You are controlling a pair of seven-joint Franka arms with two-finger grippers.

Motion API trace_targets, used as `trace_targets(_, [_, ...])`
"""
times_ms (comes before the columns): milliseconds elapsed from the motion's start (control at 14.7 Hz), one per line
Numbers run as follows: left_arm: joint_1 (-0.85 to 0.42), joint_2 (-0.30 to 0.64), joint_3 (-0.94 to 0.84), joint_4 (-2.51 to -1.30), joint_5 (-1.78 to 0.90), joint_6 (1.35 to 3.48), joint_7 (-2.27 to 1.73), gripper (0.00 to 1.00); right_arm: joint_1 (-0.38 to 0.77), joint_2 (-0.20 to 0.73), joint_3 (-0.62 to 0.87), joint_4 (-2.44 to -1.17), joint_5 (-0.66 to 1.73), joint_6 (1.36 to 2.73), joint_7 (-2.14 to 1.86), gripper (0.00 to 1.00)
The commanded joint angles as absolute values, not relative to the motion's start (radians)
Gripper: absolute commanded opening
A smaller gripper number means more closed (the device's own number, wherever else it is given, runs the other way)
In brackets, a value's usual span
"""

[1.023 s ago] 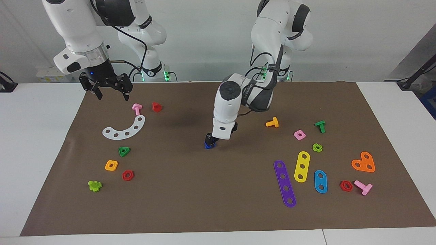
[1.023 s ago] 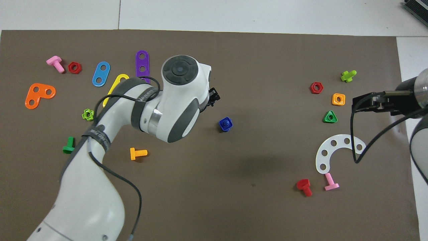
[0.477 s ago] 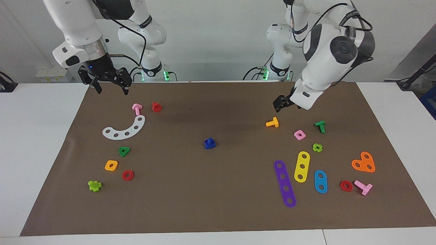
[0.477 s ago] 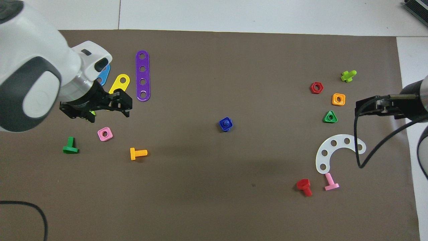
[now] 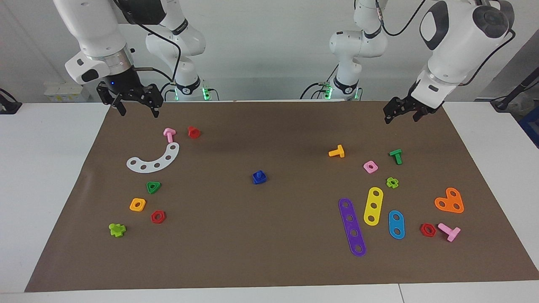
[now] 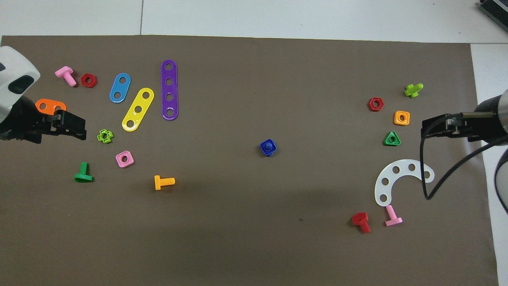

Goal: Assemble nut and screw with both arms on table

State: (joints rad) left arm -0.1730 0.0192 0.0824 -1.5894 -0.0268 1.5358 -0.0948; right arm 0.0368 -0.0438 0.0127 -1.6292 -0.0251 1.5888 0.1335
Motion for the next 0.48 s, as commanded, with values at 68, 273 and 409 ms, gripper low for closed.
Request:
trace_targets(68, [-0.156,0.0,0.071,-1.594,-0.002,1.608,-0.067,1.0,0.025,-0.064,0.017,-1.649,-0.003,1.577,0.146,1.0])
trace_targets(273, [-0.123,0.003,0.069,-1.595,-0.005,1.651,-0.064,1.0,0.026,-0.066,0.017,-1.649,-0.002,1.568,0.147,1.0])
trace_targets(409, [-0.118,0.005,0.069,-1.597,-0.005,1.651,-0.066,1.0,0.026,-0.066,0.017,-1.649,-0.003,1.566,0.143,1.0])
